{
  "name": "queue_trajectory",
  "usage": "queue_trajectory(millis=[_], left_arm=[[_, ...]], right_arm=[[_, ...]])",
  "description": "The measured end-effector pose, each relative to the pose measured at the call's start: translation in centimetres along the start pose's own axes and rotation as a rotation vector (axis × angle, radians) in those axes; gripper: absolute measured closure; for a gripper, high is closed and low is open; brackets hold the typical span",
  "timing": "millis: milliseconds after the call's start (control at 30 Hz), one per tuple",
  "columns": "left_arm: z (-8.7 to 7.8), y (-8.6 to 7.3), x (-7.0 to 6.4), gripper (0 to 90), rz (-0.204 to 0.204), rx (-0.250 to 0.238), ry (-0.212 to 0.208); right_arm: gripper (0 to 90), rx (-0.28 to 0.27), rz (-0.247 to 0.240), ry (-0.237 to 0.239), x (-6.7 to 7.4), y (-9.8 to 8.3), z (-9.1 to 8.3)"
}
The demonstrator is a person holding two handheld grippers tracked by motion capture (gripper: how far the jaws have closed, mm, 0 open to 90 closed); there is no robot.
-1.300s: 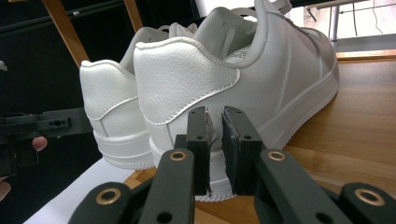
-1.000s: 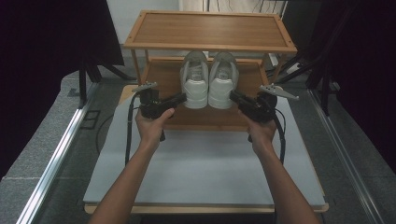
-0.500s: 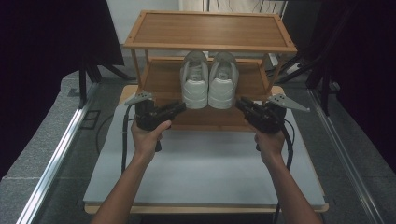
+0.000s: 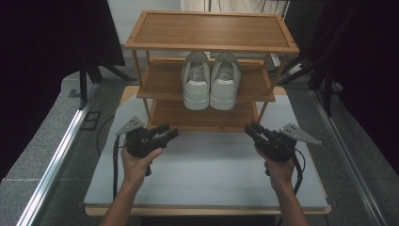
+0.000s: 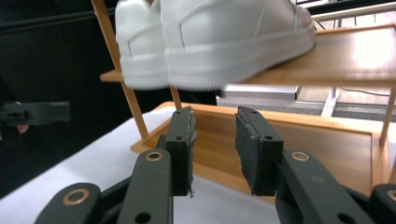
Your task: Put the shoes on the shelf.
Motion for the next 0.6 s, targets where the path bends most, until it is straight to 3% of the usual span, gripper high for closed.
queue_trajectory(millis=[333, 433, 567, 600], left_arm=[[-2.0, -3.3, 1.0, 44.7, 0.009, 0.031, 0.047], [-1.9, -4.2, 1.3, 44.3, 0.01, 0.058, 0.057], [-2.1, -4.5, 1.4, 43.7, 0.006, 0.053, 0.063], [-2.3, -4.6, 1.5, 43.6, 0.007, 0.055, 0.064]], right_arm=[[63.2, 0.059, -0.067, 0.036, 0.5, -3.7, -2.3], [62.8, 0.068, -0.06, 0.047, 0.6, -4.5, -2.7], [60.7, 0.081, -0.061, 0.058, 0.6, -5.0, -2.8], [60.2, 0.069, -0.043, 0.069, 0.6, -4.9, -2.9]])
Point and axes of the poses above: each handheld gripper's, and its own axes: z roughly forward along the jaws, y roughly out of its top, x roughly to its left, the point moved 9 cm from there along z, roughly forward along the jaws, and after that the axes turned 11 degrees about -x, right-handed, at the moved point
